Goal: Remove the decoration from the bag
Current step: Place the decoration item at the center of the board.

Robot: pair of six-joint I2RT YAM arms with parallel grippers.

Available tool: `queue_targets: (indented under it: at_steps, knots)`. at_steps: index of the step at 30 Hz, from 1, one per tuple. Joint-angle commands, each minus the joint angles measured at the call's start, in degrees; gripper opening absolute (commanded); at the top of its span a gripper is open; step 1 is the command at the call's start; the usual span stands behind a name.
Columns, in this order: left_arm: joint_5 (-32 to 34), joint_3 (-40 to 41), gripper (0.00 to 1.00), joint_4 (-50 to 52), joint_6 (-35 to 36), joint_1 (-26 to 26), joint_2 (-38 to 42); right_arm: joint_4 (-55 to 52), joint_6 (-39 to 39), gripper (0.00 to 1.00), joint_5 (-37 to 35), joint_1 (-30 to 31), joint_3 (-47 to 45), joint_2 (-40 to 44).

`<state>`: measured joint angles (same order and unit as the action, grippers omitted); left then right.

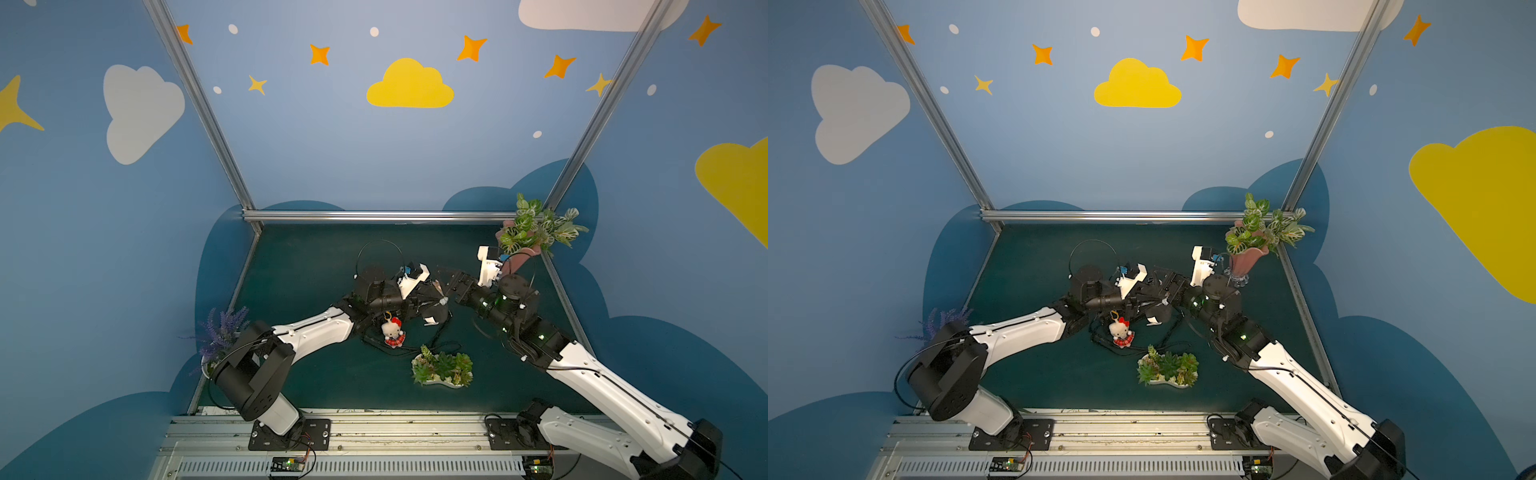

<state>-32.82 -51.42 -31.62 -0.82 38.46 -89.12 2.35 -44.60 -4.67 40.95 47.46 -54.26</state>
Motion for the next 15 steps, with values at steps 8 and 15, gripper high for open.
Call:
queue_targets:
  at_steps: [8,15]
  knots:
    - [11.6,-2.0,0.38,23.4,4.7,-1.7,22.6,-4.3,8.5,0.91,-11.5,-0.9,-5.1,8.0]
    - [36.3,1.4,0.39,36.0,8.6,-8.1,32.7,-3.1,12.1,0.92,-12.7,-1.4,-8.4,9.6]
